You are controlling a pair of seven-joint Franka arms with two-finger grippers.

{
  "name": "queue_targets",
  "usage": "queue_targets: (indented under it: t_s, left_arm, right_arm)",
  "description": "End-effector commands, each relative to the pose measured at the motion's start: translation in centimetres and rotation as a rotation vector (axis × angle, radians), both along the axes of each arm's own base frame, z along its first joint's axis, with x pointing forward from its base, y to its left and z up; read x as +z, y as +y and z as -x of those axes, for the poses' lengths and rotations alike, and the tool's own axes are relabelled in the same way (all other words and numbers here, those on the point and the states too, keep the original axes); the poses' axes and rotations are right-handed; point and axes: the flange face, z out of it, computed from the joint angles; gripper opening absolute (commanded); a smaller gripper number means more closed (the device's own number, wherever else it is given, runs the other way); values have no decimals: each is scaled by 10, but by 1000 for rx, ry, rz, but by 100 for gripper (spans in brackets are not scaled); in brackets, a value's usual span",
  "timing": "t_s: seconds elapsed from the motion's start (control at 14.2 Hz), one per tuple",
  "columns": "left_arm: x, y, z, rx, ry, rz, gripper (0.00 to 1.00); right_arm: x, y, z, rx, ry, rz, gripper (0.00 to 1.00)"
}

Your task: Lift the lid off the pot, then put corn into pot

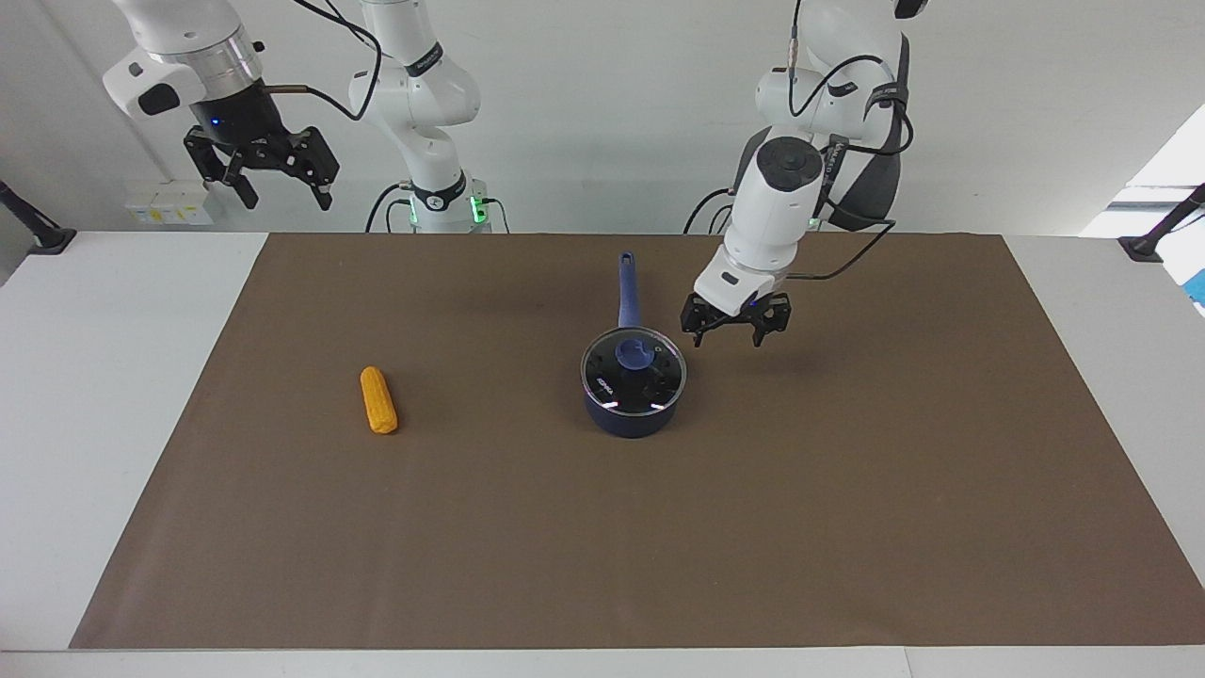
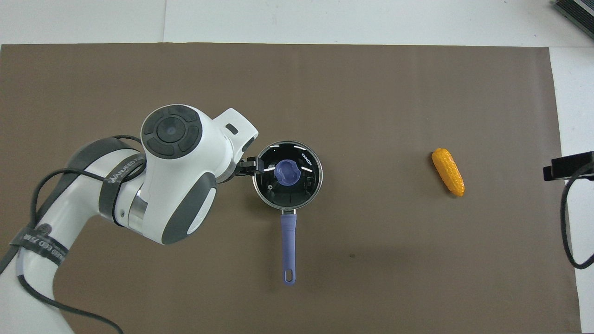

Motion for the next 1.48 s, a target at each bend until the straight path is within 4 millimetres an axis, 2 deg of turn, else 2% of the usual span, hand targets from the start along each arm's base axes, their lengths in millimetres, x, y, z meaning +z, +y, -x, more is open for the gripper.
queue_targets:
  t_s: [0.0, 0.07, 0.21, 0.35, 0.49, 0.56, 0.77, 1.05, 1.12, 1.26, 1.34, 1.41]
  left_arm:
    - [-1, -50, -7, 40, -16, 1, 100]
    - [-1, -69, -8, 56, -15, 4, 100]
    - [-6, -77, -12, 74, 9, -13, 100]
    - [-8, -98, -9, 76, 5, -12, 100]
    - [-11, -101, -10, 77, -5, -2, 100]
    - [-10, -101, -10, 76, -6, -1, 100]
    - [-15, -111, -4, 81, -9, 2, 100]
    - [-33, -114, -4, 77, -11, -7, 100]
    - [-34, -114, -4, 76, -10, -8, 100]
    - [-35, -112, -4, 77, -5, -12, 100]
    - [-35, -112, -4, 77, -5, -14, 100]
    - [-35, -112, -4, 76, -3, -16, 84]
  right_arm:
    - [0, 1, 2, -10, -10, 5, 100]
    - [0, 1, 2, -10, -10, 4, 100]
    - [0, 1, 3, -11, -9, 5, 100]
    - [0, -2, 2, -15, -10, 5, 100]
    - [1, -2, 4, -4, -16, 7, 100]
    - [-9, -4, 0, -2, -12, 7, 100]
    - [-66, -4, -24, 109, -72, 14, 100]
    - [-158, -4, -70, 239, -29, 17, 100]
    - [-189, -4, -79, 305, -17, 17, 100]
    - [-238, -5, -83, 426, -32, 23, 100]
    - [-253, -6, -82, 444, -40, 26, 100]
    - [-270, -6, -82, 452, -29, 24, 100]
